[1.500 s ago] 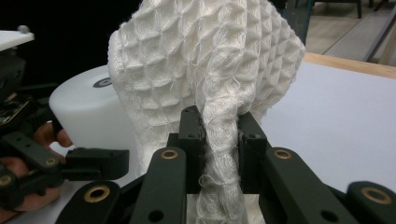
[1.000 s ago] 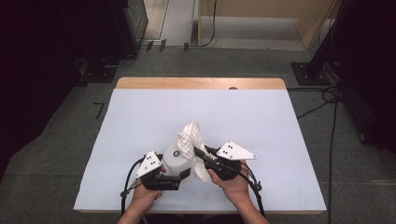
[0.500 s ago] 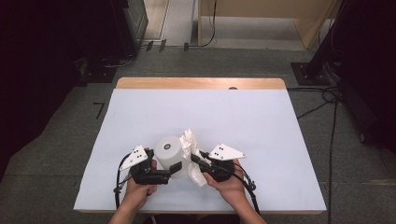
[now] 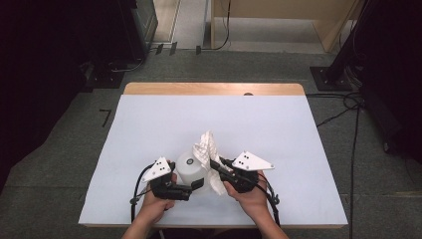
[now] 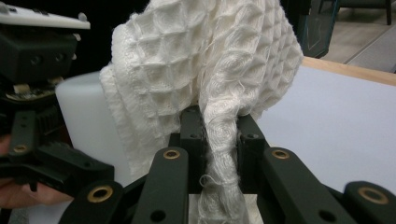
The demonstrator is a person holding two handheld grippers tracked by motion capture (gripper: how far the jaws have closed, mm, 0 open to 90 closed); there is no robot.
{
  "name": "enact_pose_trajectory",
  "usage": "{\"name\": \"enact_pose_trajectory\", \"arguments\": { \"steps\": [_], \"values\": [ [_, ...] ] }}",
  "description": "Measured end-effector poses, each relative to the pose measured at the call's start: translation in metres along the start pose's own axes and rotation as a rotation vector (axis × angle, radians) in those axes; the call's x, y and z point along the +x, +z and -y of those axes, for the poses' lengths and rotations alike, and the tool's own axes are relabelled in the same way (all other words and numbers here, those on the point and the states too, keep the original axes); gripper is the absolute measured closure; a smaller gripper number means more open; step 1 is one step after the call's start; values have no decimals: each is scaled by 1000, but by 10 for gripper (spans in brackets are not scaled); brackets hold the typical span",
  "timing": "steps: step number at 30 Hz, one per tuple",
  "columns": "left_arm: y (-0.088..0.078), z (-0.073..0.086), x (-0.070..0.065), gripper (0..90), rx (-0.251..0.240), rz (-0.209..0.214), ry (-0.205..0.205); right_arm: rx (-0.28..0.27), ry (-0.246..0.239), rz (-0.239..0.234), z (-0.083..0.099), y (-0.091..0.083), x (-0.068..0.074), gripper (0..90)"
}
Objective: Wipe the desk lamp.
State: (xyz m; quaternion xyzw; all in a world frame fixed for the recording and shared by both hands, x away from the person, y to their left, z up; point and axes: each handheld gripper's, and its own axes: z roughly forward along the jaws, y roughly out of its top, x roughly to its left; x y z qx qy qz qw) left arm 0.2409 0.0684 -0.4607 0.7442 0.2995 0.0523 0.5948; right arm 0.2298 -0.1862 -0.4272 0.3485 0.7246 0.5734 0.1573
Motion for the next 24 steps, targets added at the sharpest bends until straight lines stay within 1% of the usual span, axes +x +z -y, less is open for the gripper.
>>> {"name": "enact_pose_trajectory", "arguments": {
  "steps": [2, 5, 7, 8, 10, 11, 12, 14, 15, 16, 18, 19, 21, 24],
  "values": [
    [0, 0, 1, 86, 1, 0, 1, 0, -1, -1, 0, 0, 0, 782],
    [-2, -2, 3, 86, -8, -8, -8, 7, 23, -19, 3, 1, -2, 782],
    [-5, -4, 5, 86, -20, -8, -19, 27, 24, -28, 6, 3, -3, 783],
    [-6, -4, 6, 86, -25, -11, -22, 41, 27, -46, 8, 5, -4, 782],
    [-9, -6, 7, 86, -34, -19, -21, 51, 29, -55, 9, 6, -4, 783],
    [-11, -7, 7, 86, -44, -14, -28, 76, 25, -73, 12, 9, -6, 785],
    [-11, -7, 7, 87, -44, -14, -28, 76, 25, -73, 12, 9, -6, 785],
    [-12, -8, 8, 86, -52, -2, -29, 104, 37, -96, 16, 11, -10, 785],
    [-13, -8, 7, 86, -58, 0, -35, 118, 49, -97, 17, 12, -11, 785],
    [-13, -8, 7, 87, -59, -2, -34, 124, 50, -95, 18, 12, -12, 785],
    [-13, -7, 7, 86, -56, -7, -27, 123, 55, -88, 19, 14, -11, 785],
    [-13, -6, 8, 87, -54, -4, -30, 121, 53, -83, 19, 15, -11, 784],
    [-12, -5, 8, 87, -49, -5, -30, 104, 59, -81, 17, 15, -10, 782],
    [-11, -4, 7, 86, -46, -7, -25, 93, 64, -74, 16, 15, -10, 782]
  ]
}}
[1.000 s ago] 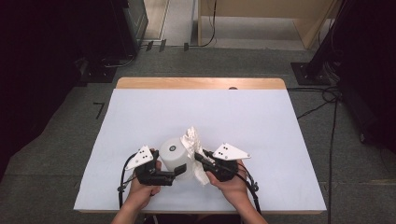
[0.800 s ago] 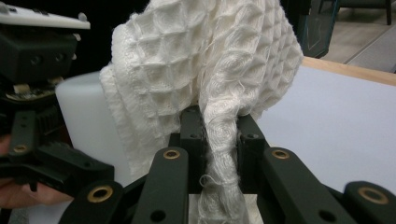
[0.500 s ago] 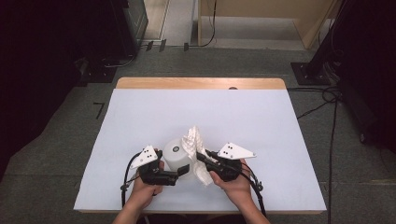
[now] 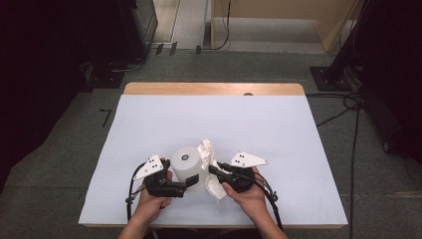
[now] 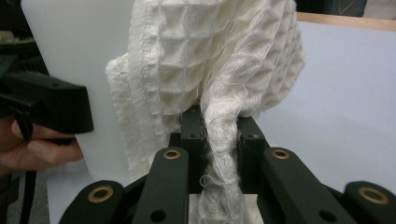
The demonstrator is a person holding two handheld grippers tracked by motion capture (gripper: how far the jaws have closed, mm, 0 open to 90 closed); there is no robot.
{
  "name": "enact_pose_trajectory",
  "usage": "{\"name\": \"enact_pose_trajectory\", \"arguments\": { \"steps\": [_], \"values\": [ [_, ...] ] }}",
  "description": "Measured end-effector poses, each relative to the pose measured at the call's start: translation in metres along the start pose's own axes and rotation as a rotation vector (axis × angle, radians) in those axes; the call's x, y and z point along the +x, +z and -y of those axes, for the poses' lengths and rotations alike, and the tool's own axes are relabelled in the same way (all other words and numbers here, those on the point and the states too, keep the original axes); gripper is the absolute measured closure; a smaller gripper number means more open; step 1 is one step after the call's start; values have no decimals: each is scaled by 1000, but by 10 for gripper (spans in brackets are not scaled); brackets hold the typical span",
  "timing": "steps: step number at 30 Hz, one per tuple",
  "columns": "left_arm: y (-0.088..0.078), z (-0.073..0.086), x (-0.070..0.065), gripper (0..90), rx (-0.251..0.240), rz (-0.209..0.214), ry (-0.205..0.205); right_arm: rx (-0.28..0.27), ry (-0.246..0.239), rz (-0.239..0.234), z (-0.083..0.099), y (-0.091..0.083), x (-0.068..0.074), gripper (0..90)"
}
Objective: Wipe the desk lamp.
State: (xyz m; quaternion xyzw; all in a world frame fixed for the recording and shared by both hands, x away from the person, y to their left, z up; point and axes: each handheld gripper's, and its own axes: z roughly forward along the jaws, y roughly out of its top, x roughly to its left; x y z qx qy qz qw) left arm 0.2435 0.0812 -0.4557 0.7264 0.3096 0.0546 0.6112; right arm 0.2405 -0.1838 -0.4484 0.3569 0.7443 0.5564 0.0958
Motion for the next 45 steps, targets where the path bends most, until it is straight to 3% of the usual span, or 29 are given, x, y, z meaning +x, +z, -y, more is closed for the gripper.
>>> {"name": "enact_pose_trajectory", "arguments": {
  "steps": [5, 10, 22, 29, 33, 39, 40, 41, 45],
  "values": [
    [7, 4, -5, 86, 41, 4, 30, -44, -12, 12, -4, -7, 1, 782],
    [13, 7, -7, 86, 56, 17, 28, -77, -16, 22, -10, -14, 1, 781],
    [1, 2, 2, 86, 13, -26, 4, -19, -18, 13, 1, 0, 2, 780],
    [-1, 1, 3, 86, -1, -19, 2, 5, -18, 19, 6, 4, 0, 778],
    [1, 2, 3, 86, 15, -19, 6, 4, -17, 19, 6, 4, -2, 779],
    [9, 6, -3, 86, 58, -16, 39, -34, -23, 29, 1, -2, -1, 780],
    [10, 7, -4, 86, 65, -19, 48, -50, -15, 30, -1, -6, 0, 780],
    [13, 9, -7, 86, 87, -41, 86, -58, -16, 33, -2, -7, -1, 779],
    [14, 10, -7, 86, 95, -56, 104, -55, -13, 32, -2, -9, -2, 780]
  ]
}}
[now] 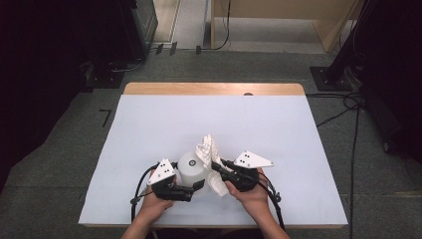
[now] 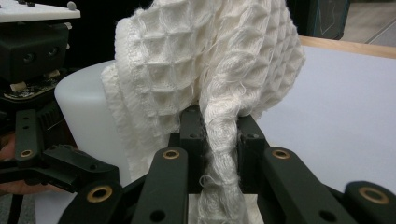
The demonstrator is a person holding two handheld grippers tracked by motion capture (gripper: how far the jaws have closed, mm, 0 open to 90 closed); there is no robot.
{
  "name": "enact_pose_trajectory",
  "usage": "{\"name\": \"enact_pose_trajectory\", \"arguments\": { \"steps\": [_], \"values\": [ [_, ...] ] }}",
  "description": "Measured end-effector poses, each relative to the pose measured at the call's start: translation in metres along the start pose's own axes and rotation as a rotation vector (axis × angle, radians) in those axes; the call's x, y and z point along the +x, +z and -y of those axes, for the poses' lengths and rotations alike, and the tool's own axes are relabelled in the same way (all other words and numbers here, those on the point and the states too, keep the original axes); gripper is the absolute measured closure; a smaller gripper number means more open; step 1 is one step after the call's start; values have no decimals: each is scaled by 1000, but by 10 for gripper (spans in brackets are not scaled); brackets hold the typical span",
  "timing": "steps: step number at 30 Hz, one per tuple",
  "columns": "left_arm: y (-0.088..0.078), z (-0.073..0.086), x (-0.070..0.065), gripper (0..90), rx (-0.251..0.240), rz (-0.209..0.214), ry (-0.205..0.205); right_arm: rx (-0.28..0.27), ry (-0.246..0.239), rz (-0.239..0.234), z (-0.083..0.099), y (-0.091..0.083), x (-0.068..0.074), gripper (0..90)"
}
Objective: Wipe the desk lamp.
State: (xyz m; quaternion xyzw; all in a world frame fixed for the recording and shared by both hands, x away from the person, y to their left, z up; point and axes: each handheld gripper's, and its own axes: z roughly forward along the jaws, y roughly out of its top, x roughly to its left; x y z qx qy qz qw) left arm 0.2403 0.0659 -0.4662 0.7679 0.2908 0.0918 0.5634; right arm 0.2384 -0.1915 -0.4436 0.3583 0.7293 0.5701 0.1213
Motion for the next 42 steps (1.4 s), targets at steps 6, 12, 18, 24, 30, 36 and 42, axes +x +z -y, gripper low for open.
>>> {"name": "enact_pose_trajectory", "arguments": {
  "steps": [6, 12, 18, 24, 30, 36, 42],
  "values": [
    [-14, -6, 8, 86, -85, -7, -43, 47, -2, -11, 8, 9, 2, 779],
    [-22, -9, 14, 86, -146, 0, -75, 75, -14, -13, 12, 16, 5, 779],
    [-16, -3, 15, 86, -108, -89, -9, 78, -10, 16, 11, 14, 2, 779],
    [-4, 9, 15, 86, -45, -152, 109, 14, 30, 78, 4, 0, -11, 779],
    [-1, 16, 18, 85, -21, -161, 140, -15, 47, 103, 1, -8, -18, 779],
    [-6, 17, 18, 35, -33, -148, 54, -21, 55, 103, 0, -8, -19, 779],
    [-4, 16, 5, 0, -38, -256, 27, -23, 51, 98, -1, -6, -20, 778]
  ]
}}
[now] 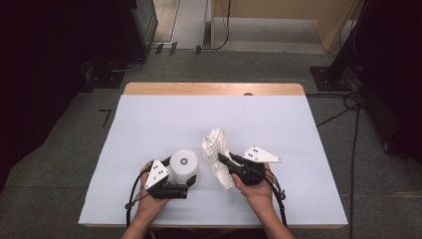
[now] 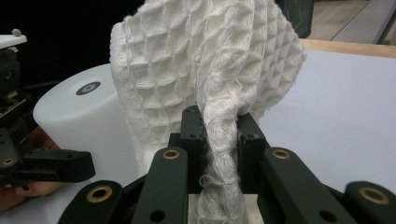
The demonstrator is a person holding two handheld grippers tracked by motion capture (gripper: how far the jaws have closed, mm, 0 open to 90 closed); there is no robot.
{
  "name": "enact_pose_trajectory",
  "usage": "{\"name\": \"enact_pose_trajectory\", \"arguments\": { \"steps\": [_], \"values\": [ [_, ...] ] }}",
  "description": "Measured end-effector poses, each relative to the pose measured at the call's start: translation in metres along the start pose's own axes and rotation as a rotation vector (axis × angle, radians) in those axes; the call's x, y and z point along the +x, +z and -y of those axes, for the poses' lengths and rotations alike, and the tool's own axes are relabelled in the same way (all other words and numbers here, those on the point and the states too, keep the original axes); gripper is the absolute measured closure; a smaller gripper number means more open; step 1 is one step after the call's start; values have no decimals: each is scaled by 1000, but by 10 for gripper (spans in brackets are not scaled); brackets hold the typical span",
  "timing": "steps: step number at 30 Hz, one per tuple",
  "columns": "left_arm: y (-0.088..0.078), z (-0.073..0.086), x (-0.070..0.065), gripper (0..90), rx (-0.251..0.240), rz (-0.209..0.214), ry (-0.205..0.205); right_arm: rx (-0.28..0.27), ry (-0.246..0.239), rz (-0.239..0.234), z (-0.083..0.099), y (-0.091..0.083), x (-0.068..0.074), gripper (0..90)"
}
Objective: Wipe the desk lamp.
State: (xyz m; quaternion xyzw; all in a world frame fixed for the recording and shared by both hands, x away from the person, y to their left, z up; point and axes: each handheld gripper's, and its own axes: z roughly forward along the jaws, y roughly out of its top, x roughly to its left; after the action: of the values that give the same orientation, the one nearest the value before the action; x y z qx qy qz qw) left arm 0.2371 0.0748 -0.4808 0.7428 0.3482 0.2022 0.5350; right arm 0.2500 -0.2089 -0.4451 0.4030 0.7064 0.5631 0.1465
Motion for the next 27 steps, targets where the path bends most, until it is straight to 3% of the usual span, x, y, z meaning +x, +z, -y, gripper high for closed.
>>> {"name": "enact_pose_trajectory", "arguments": {
  "steps": [3, 5, 11, 14, 15, 16, 17, 18, 19, 22, 27],
  "values": [
    [4, 0, -7, 0, 32, -84, -10, 4, 0, -4, 1, 2, 2, 778],
    [6, 0, -9, 3, 38, -95, -20, 7, -2, -5, 1, 2, 2, 778],
    [7, 1, -15, 77, 43, -123, 6, 16, -10, -11, 4, 5, 6, 778],
    [6, 0, -13, 83, 47, -112, 12, 15, -13, -13, 4, 6, 6, 777],
    [5, -3, -9, 83, 55, -90, -23, 7, -5, -20, 3, 5, 7, 777],
    [5, -3, -9, 84, 55, -90, -23, 7, -5, -20, 3, 5, 7, 777],
    [4, -4, -6, 84, 51, -55, -51, 0, -2, -26, 3, 4, 7, 777],
    [1, -7, -2, 84, 31, 32, -78, -25, 13, -42, 1, 2, 9, 777],
    [1, -7, -2, 84, 31, 32, -78, -25, 13, -42, 1, 2, 9, 777],
    [-2, -14, -5, 85, 15, 124, -80, -69, 2, -63, -5, -2, 15, 777],
    [-2, -20, -8, 85, 9, 196, -112, -64, -29, -92, -5, -1, 22, 776]
  ]
}}
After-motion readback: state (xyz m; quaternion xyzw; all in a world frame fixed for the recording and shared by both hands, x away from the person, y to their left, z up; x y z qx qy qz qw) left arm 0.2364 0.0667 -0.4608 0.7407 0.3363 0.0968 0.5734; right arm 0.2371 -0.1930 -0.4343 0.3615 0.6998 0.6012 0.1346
